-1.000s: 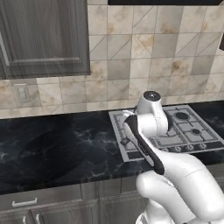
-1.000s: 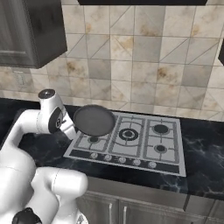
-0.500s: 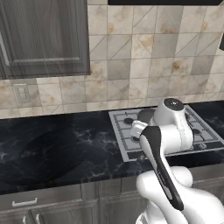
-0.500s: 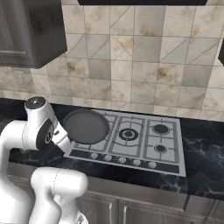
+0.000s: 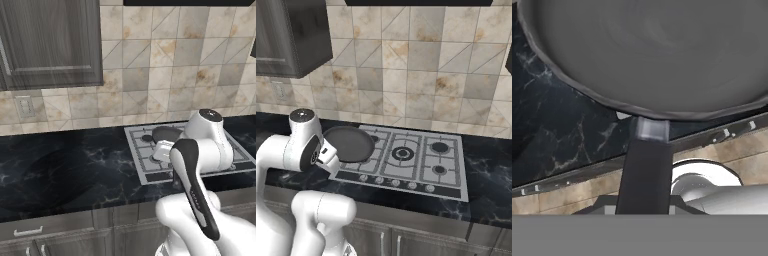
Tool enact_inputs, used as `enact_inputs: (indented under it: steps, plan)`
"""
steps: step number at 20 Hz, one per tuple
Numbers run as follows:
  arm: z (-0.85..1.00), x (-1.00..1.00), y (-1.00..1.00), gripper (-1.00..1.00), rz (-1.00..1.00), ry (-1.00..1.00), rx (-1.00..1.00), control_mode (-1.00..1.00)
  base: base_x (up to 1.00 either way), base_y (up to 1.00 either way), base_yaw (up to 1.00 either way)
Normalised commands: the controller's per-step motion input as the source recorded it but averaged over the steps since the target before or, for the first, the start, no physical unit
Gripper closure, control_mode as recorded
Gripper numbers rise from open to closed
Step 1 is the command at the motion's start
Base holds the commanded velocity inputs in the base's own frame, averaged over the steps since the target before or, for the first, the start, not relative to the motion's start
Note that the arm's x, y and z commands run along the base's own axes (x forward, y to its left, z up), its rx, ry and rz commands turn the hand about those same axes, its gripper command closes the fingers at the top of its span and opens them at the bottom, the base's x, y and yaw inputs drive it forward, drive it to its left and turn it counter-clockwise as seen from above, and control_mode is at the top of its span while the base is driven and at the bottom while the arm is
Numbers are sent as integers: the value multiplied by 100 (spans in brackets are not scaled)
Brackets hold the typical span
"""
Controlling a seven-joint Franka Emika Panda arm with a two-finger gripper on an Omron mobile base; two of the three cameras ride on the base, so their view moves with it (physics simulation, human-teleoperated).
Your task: Move the pot and pan from the stove into the sink.
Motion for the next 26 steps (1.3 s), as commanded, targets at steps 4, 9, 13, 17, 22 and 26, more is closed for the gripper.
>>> enact_inputs:
  steps: [4, 9, 13, 17, 22, 26]
  plan:
    - [0, 0, 0, 100, 0, 0, 0, -100, 0, 0, 0]
    - [0, -1, 0, 100, 0, 0, 0, 100, -49, -1, 2]
    - [0, 0, 0, 100, 0, 0, 0, 100, -64, 0, 24]
    - [0, 0, 0, 100, 0, 0, 0, 100, -31, -4, 43]
    - [0, 0, 0, 100, 0, 0, 0, 100, -22, -1, 45]
    - [0, 0, 0, 100, 0, 0, 0, 100, -20, -1, 46]
